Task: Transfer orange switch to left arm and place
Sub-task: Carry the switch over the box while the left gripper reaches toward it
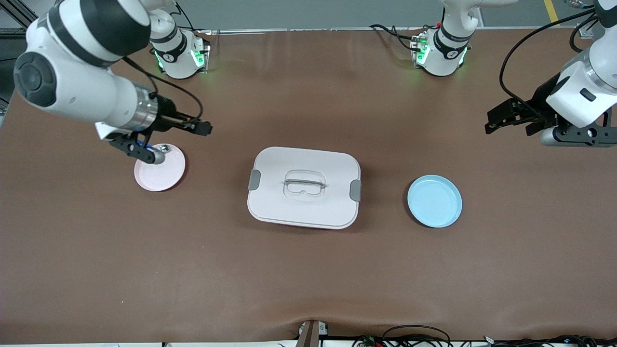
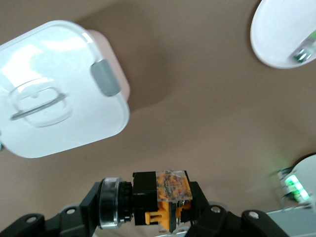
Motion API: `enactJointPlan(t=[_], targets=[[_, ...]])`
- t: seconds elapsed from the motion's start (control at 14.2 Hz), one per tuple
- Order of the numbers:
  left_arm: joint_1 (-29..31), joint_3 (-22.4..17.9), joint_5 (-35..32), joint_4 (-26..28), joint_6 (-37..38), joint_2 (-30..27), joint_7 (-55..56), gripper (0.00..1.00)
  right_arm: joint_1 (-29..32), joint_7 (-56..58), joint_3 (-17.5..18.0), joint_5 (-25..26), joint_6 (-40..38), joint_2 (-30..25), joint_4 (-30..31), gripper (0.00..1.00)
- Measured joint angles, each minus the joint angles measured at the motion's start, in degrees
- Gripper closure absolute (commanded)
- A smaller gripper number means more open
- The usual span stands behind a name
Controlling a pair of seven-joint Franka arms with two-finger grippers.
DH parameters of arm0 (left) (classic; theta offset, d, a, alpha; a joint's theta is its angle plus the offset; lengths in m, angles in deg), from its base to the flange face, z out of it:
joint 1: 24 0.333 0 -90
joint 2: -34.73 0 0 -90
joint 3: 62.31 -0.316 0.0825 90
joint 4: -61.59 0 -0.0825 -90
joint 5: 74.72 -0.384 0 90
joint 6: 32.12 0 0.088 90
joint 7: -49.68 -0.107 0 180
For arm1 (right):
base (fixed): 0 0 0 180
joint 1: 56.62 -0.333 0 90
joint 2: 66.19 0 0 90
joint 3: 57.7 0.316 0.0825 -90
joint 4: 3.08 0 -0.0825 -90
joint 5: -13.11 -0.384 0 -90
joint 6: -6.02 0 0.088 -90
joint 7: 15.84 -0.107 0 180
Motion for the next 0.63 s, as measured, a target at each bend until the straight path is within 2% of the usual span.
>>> enactJointPlan(t=[0.35,0.63], targets=[[-0.06,0.01,2.84,0.0,-2.13,1.38,0.0,0.0,-1.03,-12.49,-0.23,-12.26,4.08,4.06,-3.9,0.76],[0.35,0.0,9.64,0.0,-2.43,1.75,0.08,0.0,-3.7,-22.31,-0.18,-20.05,11.87,4.97,-4.51,0.75]])
